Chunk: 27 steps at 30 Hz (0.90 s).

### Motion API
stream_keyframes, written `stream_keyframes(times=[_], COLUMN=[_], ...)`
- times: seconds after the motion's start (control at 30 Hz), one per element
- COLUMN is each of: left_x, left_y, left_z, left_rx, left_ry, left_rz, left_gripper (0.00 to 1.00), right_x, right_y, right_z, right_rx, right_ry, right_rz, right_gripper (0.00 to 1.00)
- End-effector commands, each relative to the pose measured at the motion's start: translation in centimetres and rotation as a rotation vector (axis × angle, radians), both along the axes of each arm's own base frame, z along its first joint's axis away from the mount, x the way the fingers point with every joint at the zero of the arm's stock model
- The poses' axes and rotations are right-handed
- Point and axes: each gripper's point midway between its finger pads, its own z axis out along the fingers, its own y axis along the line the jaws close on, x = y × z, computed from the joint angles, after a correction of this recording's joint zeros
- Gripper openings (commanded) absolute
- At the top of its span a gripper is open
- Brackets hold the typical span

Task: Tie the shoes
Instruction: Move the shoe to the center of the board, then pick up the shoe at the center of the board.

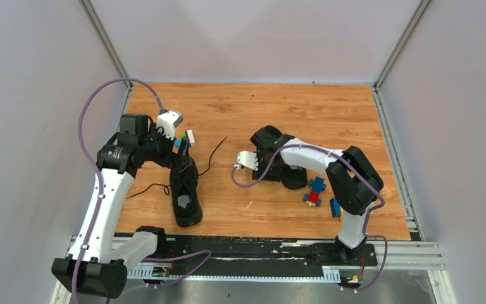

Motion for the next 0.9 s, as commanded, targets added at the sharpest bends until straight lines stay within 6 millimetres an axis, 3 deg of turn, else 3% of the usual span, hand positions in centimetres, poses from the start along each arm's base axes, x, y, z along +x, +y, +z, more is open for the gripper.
stream_keyframes(times=[0.0,0.2,0.27,0.33,0.43,0.5,0.57,0.6,0.63,0.67,0.7,0.77,0.87], left_x=[0.1,0.0,-0.2,-0.4,-1.7,-3.2,-4.6,-5.0,-5.2,-5.4,-5.3,-5.4,-5.7], left_y=[0.3,2.2,2.6,2.8,3.4,3.4,3.5,3.5,3.7,3.8,3.8,3.3,2.4], left_z=[0.4,-0.8,-1.0,-1.0,-1.3,-1.6,-2.1,-2.7,-3.1,-4.0,-4.4,-5.7,-8.2], left_rx=[0.006,0.119,0.149,0.182,0.278,0.321,0.350,0.358,0.375,0.380,0.392,0.400,0.409], left_ry=[-0.031,-0.014,-0.010,-0.016,-0.011,0.012,0.040,0.060,0.068,0.091,0.095,0.129,0.191], left_rz=[0.007,0.024,0.012,-0.020,-0.161,-0.289,-0.403,-0.429,-0.451,-0.460,-0.472,-0.493,-0.513], left_gripper=[0.97,0.96,0.95,0.95,0.95,0.95,0.95,0.94,0.93,0.91,0.90,0.89,0.87], right_x=[7.6,10.8,11.0,10.2,9.2,9.9,10.3,10.6,10.9,11.4,12.1,13.3,11.5], right_y=[-3.5,-5.7,-5.8,-4.5,-1.9,-0.8,-0.9,-1.4,-2.1,-3.1,-4.4,-7.3,-7.8], right_z=[1.4,0.7,0.8,2.1,7.1,13.2,19.3,21.7,23.9,25.2,25.8,25.6,24.7], right_rx=[-0.002,0.006,0.019,0.090,0.274,0.491,0.695,0.763,0.814,0.853,0.886,0.949,0.998], right_ry=[-0.113,-0.111,-0.108,-0.083,-0.066,-0.111,-0.165,-0.202,-0.237,-0.256,-0.265,-0.220,-0.012], right_rz=[-0.148,-0.275,-0.299,-0.293,-0.328,-0.447,-0.521,-0.558,-0.605,-0.687,-0.801,-1.014,-1.006], right_gripper=[0.55,0.55,0.55,0.56,0.59,0.62,0.65,0.70,0.85,0.98,1.00,1.00,0.95])
